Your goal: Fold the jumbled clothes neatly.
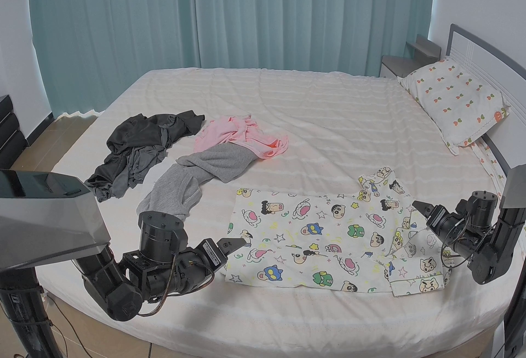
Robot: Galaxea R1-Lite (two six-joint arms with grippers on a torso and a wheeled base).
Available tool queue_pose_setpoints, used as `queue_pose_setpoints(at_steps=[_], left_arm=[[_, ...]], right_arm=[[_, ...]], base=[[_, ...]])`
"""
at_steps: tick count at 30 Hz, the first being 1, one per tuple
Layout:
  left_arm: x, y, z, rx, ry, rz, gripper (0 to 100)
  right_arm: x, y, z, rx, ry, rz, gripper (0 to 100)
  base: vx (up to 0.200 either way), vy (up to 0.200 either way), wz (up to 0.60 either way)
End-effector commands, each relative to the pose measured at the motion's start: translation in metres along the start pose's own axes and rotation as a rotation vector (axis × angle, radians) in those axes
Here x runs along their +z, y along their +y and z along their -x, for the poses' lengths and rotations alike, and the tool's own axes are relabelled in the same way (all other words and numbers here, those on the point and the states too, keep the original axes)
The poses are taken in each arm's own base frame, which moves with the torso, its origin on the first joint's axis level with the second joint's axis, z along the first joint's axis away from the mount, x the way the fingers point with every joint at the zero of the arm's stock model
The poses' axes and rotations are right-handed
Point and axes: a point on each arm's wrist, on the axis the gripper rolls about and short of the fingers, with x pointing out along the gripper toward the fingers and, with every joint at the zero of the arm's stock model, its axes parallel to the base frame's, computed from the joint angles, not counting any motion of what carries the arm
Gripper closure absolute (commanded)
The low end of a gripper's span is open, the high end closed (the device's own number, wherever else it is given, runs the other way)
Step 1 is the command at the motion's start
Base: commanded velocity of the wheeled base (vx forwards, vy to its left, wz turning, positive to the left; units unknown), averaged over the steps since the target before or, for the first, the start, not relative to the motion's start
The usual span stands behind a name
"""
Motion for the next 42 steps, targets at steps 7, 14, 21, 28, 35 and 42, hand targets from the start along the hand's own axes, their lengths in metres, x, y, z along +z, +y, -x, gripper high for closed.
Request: queue_pose_setpoints(at_steps=[7,14,21,28,35,42], left_arm=[[-0.0024,0.0006,-0.0036,0.001,0.012,-0.004,0],[-0.0028,0.0003,-0.0037,0.001,0.013,-0.005,0],[-0.0026,0.0004,-0.0041,0.004,0.008,-0.005,0],[-0.0023,0.0000,-0.0039,0.003,0.004,-0.003,0],[-0.0025,0.0003,-0.0041,0.004,0.005,-0.003,0],[-0.0022,0.0023,-0.0061,0.013,0.002,-0.001,0]], right_arm=[[-0.0026,0.0002,0.0006,-0.001,0.010,0.001,0],[-0.0037,0.0004,0.0002,0.001,0.012,0.002,0],[-0.0045,0.0009,0.0004,0.002,0.015,0.003,0],[-0.0051,0.0004,0.0005,0.000,0.017,0.003,0],[-0.0069,0.0018,0.0008,0.003,0.024,0.005,0],[-0.0094,-0.0005,-0.0008,-0.004,0.034,0.004,0]], base=[[0.000,-0.114,0.00],[0.000,-0.200,0.00],[0.000,-0.200,0.00],[0.000,0.000,0.00],[0.143,0.000,0.00],[0.029,0.000,0.00]])
